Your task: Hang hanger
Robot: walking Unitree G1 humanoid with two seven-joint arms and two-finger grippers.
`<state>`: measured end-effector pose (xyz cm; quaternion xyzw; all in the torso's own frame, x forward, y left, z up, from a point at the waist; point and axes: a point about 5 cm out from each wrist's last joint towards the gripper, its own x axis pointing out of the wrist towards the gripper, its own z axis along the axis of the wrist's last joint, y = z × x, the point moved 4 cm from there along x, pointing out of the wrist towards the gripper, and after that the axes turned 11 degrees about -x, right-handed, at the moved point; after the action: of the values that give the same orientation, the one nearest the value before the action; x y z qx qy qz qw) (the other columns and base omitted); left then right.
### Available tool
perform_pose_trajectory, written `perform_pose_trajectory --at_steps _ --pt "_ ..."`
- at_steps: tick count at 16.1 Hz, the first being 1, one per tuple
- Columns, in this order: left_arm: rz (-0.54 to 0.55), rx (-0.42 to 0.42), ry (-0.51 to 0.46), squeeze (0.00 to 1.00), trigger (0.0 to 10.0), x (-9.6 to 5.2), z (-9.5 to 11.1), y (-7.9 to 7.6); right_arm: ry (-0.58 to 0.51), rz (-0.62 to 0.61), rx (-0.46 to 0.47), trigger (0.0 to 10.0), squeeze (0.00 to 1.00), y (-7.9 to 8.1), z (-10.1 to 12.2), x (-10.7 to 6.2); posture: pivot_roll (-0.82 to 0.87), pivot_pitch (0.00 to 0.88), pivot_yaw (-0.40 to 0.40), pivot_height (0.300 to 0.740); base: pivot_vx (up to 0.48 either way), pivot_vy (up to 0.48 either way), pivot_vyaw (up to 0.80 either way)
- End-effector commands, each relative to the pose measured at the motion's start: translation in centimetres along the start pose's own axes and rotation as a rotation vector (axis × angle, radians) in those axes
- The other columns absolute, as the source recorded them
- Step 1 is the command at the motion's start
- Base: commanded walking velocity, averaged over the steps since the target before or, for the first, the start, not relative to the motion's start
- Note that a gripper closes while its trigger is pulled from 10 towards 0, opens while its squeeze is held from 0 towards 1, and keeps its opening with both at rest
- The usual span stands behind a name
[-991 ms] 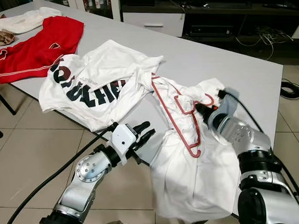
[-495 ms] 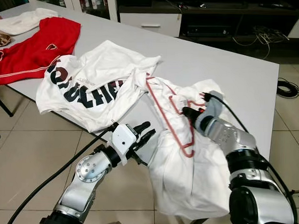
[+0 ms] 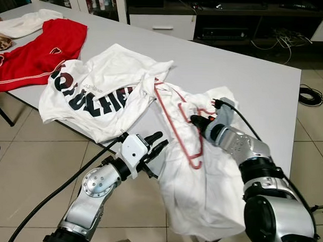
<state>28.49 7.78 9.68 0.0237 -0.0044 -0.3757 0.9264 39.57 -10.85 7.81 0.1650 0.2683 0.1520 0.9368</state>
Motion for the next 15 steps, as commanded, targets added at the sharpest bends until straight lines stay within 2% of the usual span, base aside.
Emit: perform_pose_trajectory --at_steps 1,3,5,15 --pt "-0.008 0.024 -0.006 0.00 10.0 0.3 0.4 0.0 0.017 0.031 0.018 10.0 0.00 0.8 -0.2 0.3 -0.04 0.000 0.041 0.736 0.000 0.000 0.00" --pt "-0.008 0.026 -0.008 0.00 10.0 0.4 0.4 -0.1 0.031 0.078 0.028 10.0 0.00 1.6 -0.8 0.5 -0.04 0.000 0.038 0.736 0.000 0.000 0.00" --pt "-0.006 0.026 -0.009 0.00 10.0 0.4 0.4 -0.1 0.013 0.096 0.023 0.0 0.00 1.8 -0.8 0.5 -0.04 0.000 0.038 0.736 0.000 0.000 0.00" --pt "-0.011 0.036 -0.011 0.00 10.0 0.6 0.4 0.0 -0.137 0.093 0.141 0.0 0.00 2.3 1.6 0.6 -0.04 0.000 0.049 0.736 0.000 0.000 0.00"
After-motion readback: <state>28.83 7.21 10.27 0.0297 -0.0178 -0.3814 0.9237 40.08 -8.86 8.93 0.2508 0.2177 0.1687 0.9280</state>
